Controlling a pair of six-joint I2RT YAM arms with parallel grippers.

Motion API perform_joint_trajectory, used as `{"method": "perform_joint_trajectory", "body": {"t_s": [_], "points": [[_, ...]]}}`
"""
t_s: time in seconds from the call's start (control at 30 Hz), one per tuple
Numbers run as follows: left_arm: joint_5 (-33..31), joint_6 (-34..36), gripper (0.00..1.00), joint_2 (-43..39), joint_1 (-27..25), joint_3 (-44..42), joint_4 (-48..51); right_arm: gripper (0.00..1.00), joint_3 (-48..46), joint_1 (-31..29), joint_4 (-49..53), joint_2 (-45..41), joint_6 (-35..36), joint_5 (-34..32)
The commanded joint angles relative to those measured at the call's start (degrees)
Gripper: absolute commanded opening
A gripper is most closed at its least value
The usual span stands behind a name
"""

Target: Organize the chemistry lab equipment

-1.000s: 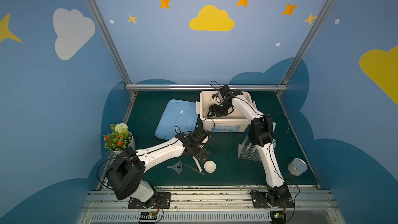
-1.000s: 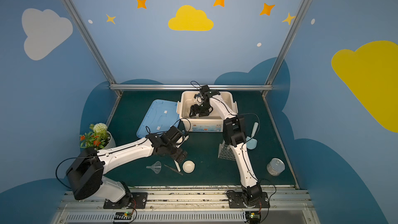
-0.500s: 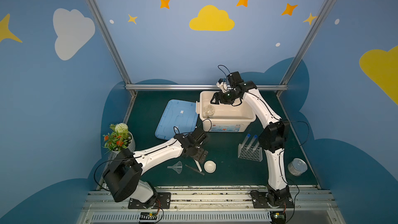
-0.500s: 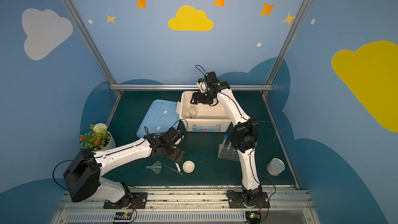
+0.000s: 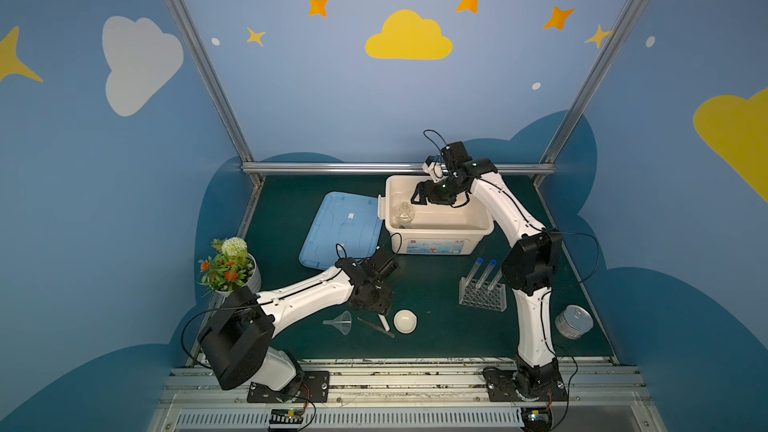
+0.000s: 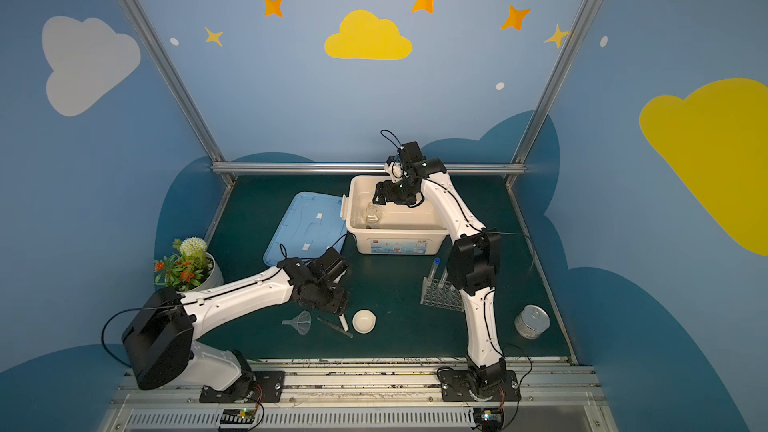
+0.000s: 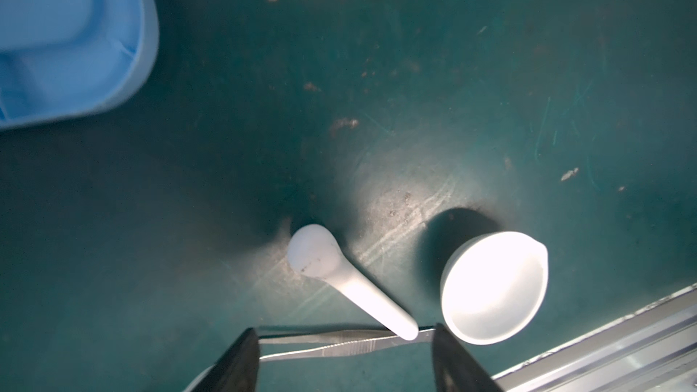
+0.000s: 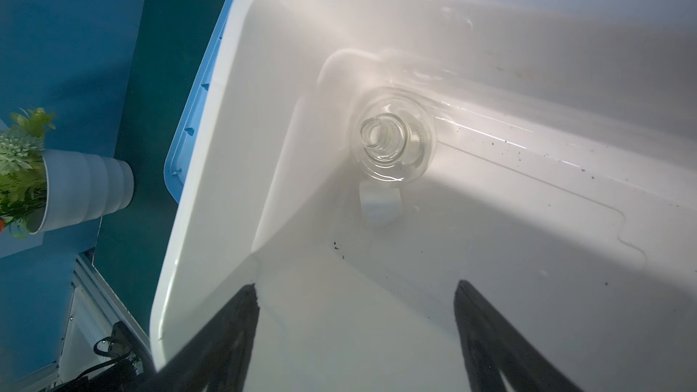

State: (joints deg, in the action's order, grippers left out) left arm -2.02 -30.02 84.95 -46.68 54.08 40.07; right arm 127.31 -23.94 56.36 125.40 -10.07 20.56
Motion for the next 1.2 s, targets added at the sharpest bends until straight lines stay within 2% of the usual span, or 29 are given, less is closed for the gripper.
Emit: {"method": "perform_joint_trajectory", "body": {"t_s": [0.0,0.13,0.2,0.6,1.17], "points": [[2.0,-2.5,0.62,1.9,-0.2,-0.1,1.1,0.81,-1.3,0.6,-0.2,-4.6,0.5,-0.2],[2.4,-2.6,0.49,5.1,-0.2,1.5,2.5,0.82,-3.3,1.2,-0.4,-6.6,0.5,-0.4],[2.8,-2.5,0.46,6.4,-0.1,2.0,3.1,0.81,-4.1,1.7,-0.3,-7.6,0.5,-0.6],[4.2,-3.0,0.46,11.2,-0.1,4.0,2.3,0.81,-11.2,4.9,-2.5,-13.3,0.2,0.0],[4.7,-2.9,0.38,16.7,1.0,7.7,1.3,0.82,-23.6,9.0,-6.1,-22.6,-0.3,0.2]]}}
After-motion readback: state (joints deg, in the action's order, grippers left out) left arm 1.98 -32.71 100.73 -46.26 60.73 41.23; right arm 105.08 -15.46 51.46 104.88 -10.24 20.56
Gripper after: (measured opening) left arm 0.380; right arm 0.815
